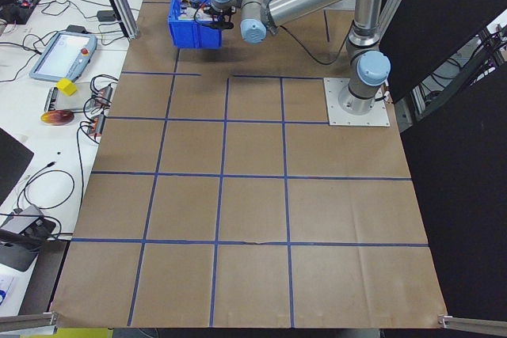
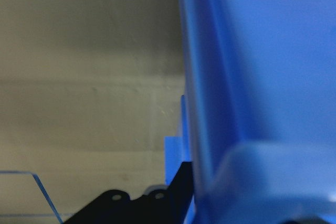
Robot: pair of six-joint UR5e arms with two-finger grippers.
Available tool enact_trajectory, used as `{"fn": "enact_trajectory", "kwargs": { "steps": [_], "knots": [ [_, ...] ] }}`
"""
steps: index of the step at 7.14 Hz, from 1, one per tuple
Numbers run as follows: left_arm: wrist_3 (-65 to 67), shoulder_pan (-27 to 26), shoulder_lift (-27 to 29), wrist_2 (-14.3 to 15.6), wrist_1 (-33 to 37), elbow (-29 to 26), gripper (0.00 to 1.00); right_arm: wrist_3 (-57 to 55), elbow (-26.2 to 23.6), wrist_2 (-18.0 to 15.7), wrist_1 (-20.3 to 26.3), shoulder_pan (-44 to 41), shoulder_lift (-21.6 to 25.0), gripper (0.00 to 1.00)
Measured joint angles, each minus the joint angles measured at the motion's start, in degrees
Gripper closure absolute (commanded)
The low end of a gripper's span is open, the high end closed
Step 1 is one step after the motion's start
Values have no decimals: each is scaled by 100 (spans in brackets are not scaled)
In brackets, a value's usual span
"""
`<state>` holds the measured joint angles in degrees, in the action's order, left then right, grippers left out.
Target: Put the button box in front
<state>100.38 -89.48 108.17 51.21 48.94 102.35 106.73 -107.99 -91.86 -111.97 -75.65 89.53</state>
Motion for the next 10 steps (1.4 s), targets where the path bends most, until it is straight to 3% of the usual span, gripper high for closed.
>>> {"fn": "enact_trajectory", "kwargs": {
  "steps": [3,6,10],
  "knots": [
    [586,-350,808,-103,-1204,-122,100,28,-324,6,13,82,233,93],
    [61,-538,940,-201,-1311,50,100,5,-373,-7,62,84,280,93],
    [57,-553,859,-215,-1279,207,99,-12,-783,-5,97,55,716,93]
  ]
}}
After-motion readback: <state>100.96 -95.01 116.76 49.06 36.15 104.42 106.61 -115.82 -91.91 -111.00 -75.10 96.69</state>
